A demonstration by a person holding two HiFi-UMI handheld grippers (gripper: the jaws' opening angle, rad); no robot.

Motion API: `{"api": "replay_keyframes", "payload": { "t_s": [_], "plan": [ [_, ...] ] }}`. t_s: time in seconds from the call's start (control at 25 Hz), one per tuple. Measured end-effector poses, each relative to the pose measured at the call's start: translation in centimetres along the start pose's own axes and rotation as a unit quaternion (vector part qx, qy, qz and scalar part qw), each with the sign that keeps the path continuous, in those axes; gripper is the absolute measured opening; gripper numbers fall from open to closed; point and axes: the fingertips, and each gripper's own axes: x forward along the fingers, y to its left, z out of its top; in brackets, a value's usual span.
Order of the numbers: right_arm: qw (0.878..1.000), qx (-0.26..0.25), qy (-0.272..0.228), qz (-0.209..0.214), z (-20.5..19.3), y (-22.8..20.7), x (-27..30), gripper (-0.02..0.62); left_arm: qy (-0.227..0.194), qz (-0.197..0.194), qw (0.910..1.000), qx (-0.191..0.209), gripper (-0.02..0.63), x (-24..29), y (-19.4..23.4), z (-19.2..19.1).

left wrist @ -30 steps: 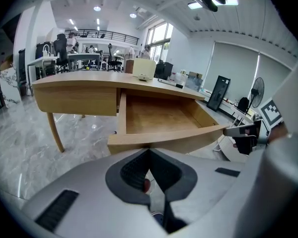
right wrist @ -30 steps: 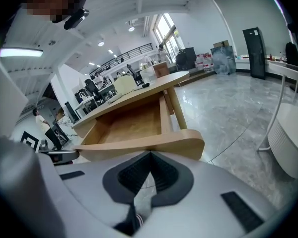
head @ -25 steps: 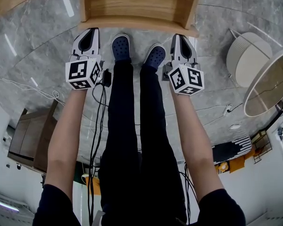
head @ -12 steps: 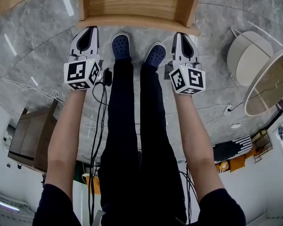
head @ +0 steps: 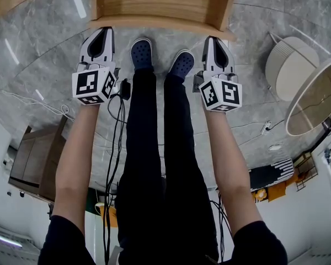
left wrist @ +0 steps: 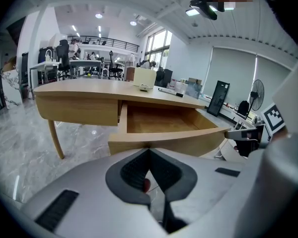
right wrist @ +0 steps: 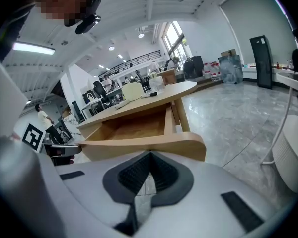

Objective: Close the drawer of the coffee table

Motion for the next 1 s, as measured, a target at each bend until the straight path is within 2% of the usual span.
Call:
{"api": "replay_keyframes", "payload": {
  "t_s": [0.36, 0.52, 1.0],
  "plan": [
    [1.0, 0.0, -0.002, -0.01, 0.4, 0.0, 0.0, 0.026, -0.003, -0.005, 1.0, 0.005, 0.025, -0.2, -0.1, 0.4],
    [1.0, 0.024, -0.007, -0.017, 0.8, -0.3, 0.3, 0.025, -0.008, -0.008, 0.9999, 0.007, 0.025, 0.0, -0.2, 0.7],
    [1.0, 0.011, -0.002, -0.008, 1.1, -0.2, 0.8, 0.025, -0.011, -0.002, 0.9999, -0.008, 0.025, 0.3, 0.1, 1.2]
  ]
}}
